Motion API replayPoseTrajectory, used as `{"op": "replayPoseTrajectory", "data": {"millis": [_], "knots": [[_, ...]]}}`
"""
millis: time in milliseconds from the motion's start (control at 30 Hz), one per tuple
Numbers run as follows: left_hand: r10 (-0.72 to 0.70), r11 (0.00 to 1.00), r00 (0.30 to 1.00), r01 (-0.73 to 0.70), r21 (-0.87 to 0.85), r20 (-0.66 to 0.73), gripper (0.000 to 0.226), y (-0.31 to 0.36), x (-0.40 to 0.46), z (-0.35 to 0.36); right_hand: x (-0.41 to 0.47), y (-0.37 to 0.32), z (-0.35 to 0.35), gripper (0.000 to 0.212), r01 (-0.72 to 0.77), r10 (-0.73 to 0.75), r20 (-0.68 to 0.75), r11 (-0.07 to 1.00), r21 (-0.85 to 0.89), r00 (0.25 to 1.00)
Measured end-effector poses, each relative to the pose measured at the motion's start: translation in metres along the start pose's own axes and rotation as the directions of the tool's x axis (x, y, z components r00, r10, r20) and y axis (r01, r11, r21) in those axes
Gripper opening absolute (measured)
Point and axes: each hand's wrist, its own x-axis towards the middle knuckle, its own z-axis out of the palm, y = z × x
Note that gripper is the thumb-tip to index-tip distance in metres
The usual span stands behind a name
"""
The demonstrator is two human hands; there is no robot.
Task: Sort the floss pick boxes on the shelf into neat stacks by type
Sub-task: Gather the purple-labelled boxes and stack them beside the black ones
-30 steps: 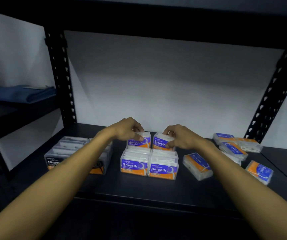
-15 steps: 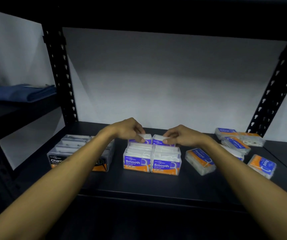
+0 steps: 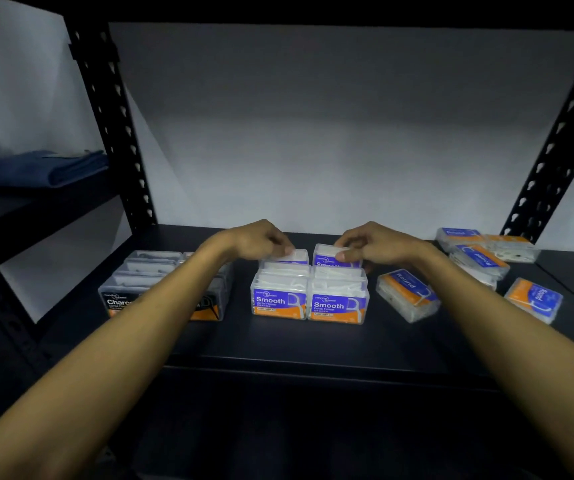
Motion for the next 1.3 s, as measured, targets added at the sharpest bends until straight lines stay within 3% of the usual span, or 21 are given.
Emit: {"op": "replayPoseTrajectory", "data": {"millis": [633, 867, 1100, 1300], "knots": [[-0.023, 0.991, 1.000, 0.024, -0.132, 0.010, 0.027, -0.003, -0.002, 0.007, -0.011, 0.006, 0.014, 0.025, 0.084, -0.079, -0.132, 0.996, 0.036, 0.988], [-0.002, 0.999, 1.000, 0.002, 0.035, 0.005, 0.032, 0.008, -0.010, 0.012, -0.026, -0.001, 0.014, 0.025, 0.079, -0.077, -0.094, 0.997, 0.016, 0.993], [-0.087, 0.996, 0.996, 0.088, 0.005, -0.035, 0.062, 0.020, -0.026, 0.031, -0.052, -0.031, 0.024, 0.071, -0.001, 0.003, 0.032, 0.998, -0.063, 0.999], [-0.053, 0.990, 0.981, 0.076, 0.117, -0.187, 0.049, 0.011, -0.024, 0.052, -0.052, -0.028, 0.047, 0.088, -0.001, -0.013, -0.064, 0.978, -0.210, 0.998]]}}
